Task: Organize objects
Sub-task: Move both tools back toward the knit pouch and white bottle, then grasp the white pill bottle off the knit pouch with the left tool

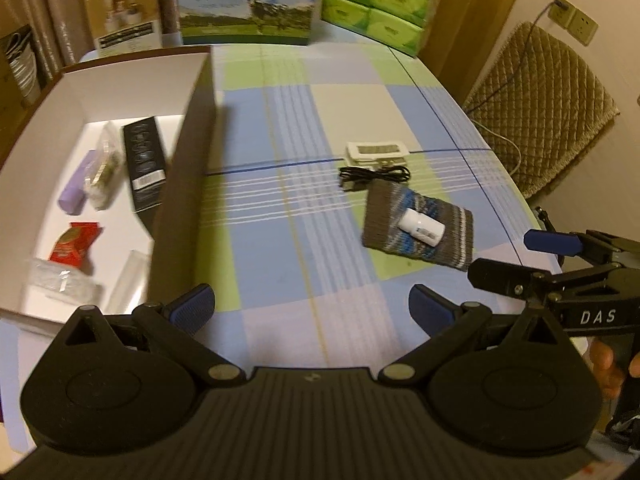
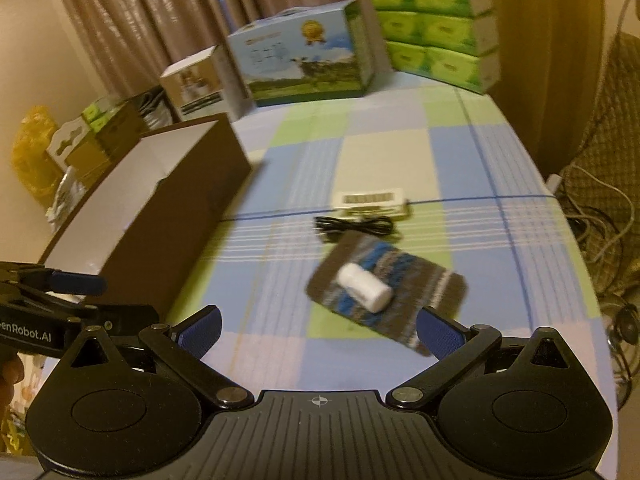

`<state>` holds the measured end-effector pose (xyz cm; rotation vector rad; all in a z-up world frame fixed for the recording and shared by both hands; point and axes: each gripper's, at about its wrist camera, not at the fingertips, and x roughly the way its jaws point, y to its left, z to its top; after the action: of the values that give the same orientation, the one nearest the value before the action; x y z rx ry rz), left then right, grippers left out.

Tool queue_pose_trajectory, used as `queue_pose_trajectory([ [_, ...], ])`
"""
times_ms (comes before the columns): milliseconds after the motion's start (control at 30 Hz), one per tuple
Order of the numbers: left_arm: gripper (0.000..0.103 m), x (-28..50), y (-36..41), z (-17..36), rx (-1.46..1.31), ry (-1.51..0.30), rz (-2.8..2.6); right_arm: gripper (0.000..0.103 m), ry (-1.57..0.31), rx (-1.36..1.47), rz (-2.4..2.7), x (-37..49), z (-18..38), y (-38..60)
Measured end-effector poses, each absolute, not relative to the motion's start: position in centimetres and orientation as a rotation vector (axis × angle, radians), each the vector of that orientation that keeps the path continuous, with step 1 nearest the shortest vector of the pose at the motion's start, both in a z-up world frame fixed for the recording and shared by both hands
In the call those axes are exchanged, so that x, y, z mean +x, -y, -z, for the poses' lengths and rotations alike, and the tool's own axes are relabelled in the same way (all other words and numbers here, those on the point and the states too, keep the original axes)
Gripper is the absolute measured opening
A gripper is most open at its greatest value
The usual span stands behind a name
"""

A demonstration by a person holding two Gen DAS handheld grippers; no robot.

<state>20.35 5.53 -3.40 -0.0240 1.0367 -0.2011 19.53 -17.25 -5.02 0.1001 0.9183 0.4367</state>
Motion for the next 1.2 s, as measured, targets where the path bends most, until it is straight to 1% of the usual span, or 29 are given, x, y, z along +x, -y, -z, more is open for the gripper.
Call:
queue_pose_trajectory([
  [667,0.101,24.0,2.0,7.8,0.064,-0.999,0.323,0.101,-0.98,0.134,-0.275,22.0,8.6,24.1],
  [800,0.097,24.7,3.3,8.8,0.092,-0.976,0.358,0.101,-0.997,0.142,-0.244,22.6,9.5,25.3],
  [900,0.091,25.3,4.3,9.5,0.112,-0.95,0.393,0.101,-1.008,0.149,-0.227,23.0,10.0,26.0],
  [967,0.089,25.7,4.9,10.0,0.122,-0.93,0.422,0.101,-1.014,0.153,-0.22,23.1,10.2,26.4],
  [1000,0.086,25.9,5.2,10.3,0.132,-0.927,0.431,0.101,-1.016,0.156,-0.218,23.2,10.4,26.5],
  [1100,0.082,26.6,6.0,11.1,0.159,-0.931,0.455,0.101,-1.025,0.163,-0.21,23.4,10.7,26.9],
  [1200,0.081,27.2,6.7,11.8,0.185,-0.938,0.478,0.101,-1.036,0.17,-0.201,23.6,11.0,27.1],
])
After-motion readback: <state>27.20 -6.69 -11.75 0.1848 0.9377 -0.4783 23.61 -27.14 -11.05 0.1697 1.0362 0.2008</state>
